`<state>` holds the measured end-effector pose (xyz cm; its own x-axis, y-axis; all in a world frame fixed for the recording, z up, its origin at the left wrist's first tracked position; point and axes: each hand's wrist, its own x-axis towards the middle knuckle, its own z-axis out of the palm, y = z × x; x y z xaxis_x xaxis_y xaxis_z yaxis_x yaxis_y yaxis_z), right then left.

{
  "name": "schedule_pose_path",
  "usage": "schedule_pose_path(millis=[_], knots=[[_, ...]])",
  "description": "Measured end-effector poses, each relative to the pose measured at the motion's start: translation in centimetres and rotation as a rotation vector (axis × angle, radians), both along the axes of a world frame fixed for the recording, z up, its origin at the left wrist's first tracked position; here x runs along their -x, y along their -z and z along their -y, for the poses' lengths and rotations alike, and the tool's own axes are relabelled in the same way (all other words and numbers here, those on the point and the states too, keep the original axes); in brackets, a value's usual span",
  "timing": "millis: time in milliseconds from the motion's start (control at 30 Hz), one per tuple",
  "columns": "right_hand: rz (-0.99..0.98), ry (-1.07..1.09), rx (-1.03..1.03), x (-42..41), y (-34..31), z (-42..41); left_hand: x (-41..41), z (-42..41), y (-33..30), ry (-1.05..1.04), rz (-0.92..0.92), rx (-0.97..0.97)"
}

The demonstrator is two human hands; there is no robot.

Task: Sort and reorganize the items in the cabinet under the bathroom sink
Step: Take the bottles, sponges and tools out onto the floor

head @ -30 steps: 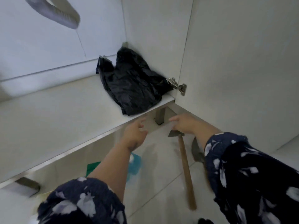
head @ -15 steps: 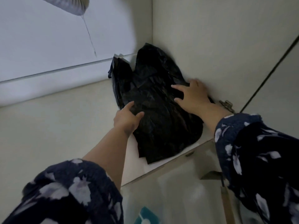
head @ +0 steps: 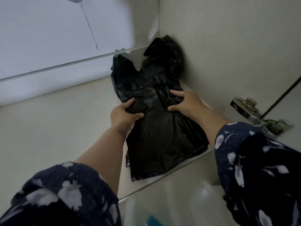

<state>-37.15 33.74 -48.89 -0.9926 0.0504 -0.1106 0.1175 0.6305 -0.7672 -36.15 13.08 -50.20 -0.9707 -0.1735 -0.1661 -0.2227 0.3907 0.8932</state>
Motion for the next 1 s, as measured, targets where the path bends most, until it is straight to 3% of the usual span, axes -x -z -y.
schedule_pose_path(millis=[133,400,700,1000], knots=[[-0.072,0.054,0.139,-3.7,-0.5,0.6,-3.3,0.8,-1.3,0.029,-0.092,-0.033],[-0.156,0.106,0.119,-17.0,-5.4,0.6,-14.8,0.2,-4.6,0.112,-0.231,-0.07],[-0.042,0.195,0.072,-35.6,-8.9,-2.9,-31.4,-4.7,-5.7,0.224,-0.093,-0.21],[0.092,0.255,0.054,-50.2,-5.2,-7.4,-44.9,-9.4,-2.7,0.251,-0.02,-0.127]])
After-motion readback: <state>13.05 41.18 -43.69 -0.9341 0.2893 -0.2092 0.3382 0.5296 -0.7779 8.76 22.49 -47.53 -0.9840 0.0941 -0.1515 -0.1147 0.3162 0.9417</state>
